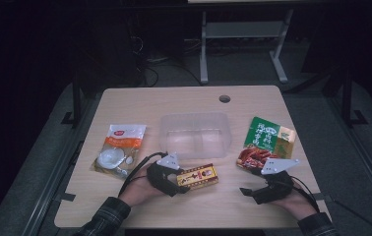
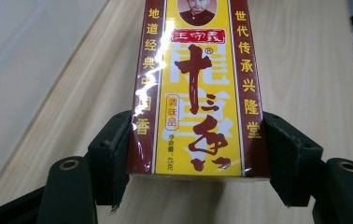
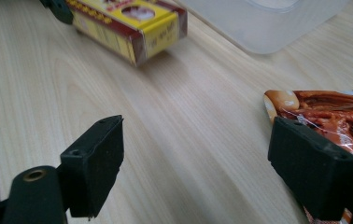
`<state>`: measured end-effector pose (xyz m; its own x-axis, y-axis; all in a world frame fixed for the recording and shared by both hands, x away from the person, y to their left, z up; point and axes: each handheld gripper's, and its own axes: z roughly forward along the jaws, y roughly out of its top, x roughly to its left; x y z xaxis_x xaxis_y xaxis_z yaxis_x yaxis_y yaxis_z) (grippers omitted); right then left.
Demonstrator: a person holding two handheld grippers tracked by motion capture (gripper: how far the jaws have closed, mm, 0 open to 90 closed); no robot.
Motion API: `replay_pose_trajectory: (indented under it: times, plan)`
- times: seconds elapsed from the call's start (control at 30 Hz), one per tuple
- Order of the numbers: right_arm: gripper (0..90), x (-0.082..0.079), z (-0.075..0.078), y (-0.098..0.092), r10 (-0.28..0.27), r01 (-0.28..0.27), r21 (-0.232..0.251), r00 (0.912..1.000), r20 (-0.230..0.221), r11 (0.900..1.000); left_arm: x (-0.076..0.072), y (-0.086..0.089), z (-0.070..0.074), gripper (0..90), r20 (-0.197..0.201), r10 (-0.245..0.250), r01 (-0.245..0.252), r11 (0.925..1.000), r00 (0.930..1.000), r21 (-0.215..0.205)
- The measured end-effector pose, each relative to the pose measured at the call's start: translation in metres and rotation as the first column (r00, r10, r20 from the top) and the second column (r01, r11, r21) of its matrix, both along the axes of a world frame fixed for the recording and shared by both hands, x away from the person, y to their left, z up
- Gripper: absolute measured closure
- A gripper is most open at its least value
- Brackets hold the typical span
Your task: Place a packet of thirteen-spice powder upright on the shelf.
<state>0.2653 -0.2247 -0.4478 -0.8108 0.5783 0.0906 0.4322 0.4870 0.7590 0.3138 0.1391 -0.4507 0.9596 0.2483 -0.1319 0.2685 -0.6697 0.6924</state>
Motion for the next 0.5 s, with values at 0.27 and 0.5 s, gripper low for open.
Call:
replay_pose_trajectory:
  times: [0.27, 0.5]
  plan:
    - [15.2, 0.0, 0.001, 0.003, 0.019, -0.019, 0.002, 0.9989, -0.042, 1.0, -0.007, 0.01, 0.012, 32.2, 0.002, -0.01, 0.01, 0.9981, 1.0, -0.06]
    - [14.2, 0.0, 0.008, 0.013, 0.09, -0.088, 0.042, 0.9953, -0.035, 0.995, -0.018, 0.022, 0.021, 32.2, 0.01, -0.001, 0.002, 0.9957, 0.9999, -0.093]
